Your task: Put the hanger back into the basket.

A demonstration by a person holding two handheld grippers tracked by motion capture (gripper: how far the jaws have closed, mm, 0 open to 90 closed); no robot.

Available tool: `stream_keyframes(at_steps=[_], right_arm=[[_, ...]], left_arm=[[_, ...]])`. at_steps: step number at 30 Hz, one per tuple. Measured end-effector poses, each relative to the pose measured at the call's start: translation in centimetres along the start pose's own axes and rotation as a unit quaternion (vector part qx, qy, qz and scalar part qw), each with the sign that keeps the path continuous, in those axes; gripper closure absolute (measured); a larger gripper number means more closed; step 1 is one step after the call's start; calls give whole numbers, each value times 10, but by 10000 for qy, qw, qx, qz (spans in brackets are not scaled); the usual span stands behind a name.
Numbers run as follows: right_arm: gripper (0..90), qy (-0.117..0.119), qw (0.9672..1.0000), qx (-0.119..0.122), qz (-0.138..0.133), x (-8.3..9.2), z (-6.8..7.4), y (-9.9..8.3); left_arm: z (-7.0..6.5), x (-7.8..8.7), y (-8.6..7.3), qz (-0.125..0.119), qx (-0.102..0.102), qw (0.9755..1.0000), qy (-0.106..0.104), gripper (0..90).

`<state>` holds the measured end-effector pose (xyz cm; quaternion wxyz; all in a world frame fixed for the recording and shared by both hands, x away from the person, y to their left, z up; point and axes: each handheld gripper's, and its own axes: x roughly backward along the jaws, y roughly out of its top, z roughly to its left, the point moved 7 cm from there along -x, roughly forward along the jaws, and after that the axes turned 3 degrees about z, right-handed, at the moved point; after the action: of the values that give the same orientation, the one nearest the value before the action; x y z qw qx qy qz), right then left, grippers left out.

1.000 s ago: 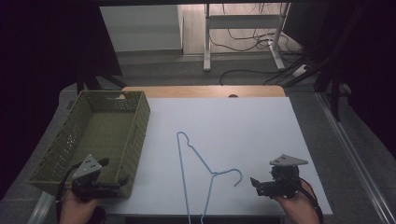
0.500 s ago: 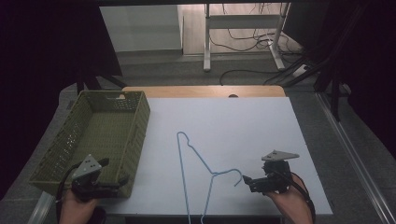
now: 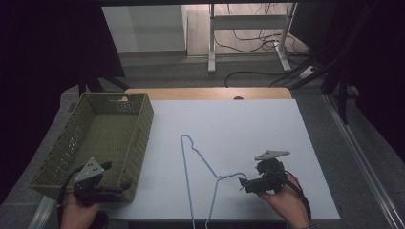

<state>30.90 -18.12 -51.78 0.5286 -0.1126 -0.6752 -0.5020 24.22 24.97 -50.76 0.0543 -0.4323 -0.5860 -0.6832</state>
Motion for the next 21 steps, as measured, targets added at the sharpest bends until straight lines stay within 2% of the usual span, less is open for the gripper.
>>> stream_keyframes(at_steps=[7,12,15,17,18,19,20,21], right_arm=[[109,-15,9998,73,167,-11,1,4],[266,-82,9996,129,256,-19,0,5],[367,-135,9992,168,336,-24,-2,3],[395,-173,9991,183,354,-26,-3,3],[443,-173,9988,221,410,-31,-4,2],[443,-173,9988,221,410,-31,-4,2],[506,-188,9986,219,449,-34,-4,0],[506,-188,9986,219,449,-34,-4,0]], left_arm=[[0,1,1,-17,32,10000,-43,36],[-2,3,4,-101,63,9998,-181,37],[-6,2,7,-91,-33,9998,-192,37],[-7,2,9,-103,-36,9997,-204,37],[-9,2,11,-146,-34,9996,-242,36],[-9,2,11,-146,-34,9996,-242,36],[-11,1,14,-209,5,9993,-309,36],[-11,1,14,-209,5,9993,-309,35]])
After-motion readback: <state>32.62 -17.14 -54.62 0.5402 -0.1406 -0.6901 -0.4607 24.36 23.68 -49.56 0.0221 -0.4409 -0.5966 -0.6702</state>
